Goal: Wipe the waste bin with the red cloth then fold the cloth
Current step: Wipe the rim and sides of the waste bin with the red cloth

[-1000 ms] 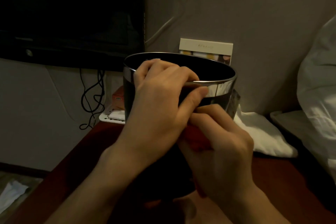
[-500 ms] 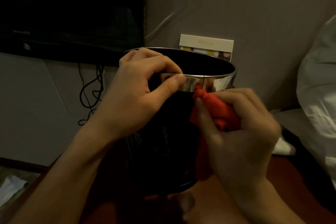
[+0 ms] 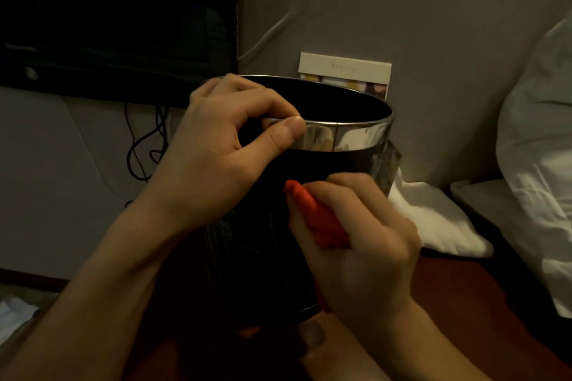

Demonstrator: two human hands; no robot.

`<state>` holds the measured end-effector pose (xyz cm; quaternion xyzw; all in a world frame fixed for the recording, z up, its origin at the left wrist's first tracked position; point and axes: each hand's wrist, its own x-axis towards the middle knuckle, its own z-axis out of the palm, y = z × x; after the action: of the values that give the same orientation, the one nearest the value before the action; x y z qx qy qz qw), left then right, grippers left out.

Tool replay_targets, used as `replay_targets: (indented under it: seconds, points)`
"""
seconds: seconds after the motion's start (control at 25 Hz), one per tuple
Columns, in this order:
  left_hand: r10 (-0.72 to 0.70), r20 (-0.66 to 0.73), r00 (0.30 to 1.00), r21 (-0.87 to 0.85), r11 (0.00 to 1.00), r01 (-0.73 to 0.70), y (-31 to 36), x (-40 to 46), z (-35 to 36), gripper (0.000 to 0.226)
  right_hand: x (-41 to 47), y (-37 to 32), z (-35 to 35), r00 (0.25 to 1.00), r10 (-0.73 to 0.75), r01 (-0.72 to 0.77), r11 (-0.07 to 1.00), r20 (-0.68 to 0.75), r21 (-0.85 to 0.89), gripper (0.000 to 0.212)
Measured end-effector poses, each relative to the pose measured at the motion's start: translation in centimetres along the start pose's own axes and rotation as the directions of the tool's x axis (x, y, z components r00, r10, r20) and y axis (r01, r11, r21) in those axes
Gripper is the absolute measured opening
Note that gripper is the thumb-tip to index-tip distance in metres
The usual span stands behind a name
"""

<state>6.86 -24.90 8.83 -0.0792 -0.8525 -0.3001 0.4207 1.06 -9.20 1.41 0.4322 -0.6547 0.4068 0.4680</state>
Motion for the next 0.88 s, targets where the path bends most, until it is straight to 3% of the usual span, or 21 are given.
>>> replay_targets:
  seconds: [0.2, 0.4, 0.6, 0.8, 0.88]
  points:
    - [0.003, 0.003, 1.0, 0.004, 1.0, -0.003, 0.0, 0.1, 0.0, 0.009, 2.3, 1.3, -2.0, 0.994, 0.014, -0.021, 0.998, -0.11, -0.059, 0.017]
    - [0.01, -0.002, 1.0, 0.009, 1.0, -0.01, 0.0, 0.1, 0.0, 0.009, -0.1, -0.2, 0.1, 0.999, -0.019, 0.019, 1.0, 0.034, -0.015, 0.013]
    - [0.009, -0.004, 1.0, -0.007, 1.0, -0.01, 0.0, 0.1, 0.0, 0.009, 2.3, 1.2, -2.0, 0.994, 0.036, -0.039, 0.999, -0.099, -0.023, 0.015]
    - [0.029, -0.009, 1.0, 0.005, 1.0, -0.029, -0.2, 0.1, 0.0, 0.01, -0.6, -0.5, 0.5, 0.997, -0.014, 0.014, 1.0, 0.079, 0.005, 0.013]
    - [0.031, -0.006, 1.0, -0.006, 1.0, -0.031, -0.2, 0.2, -0.1, 0.008, 0.2, -0.1, -0.1, 0.999, 0.002, -0.002, 1.0, 0.039, 0.011, 0.013]
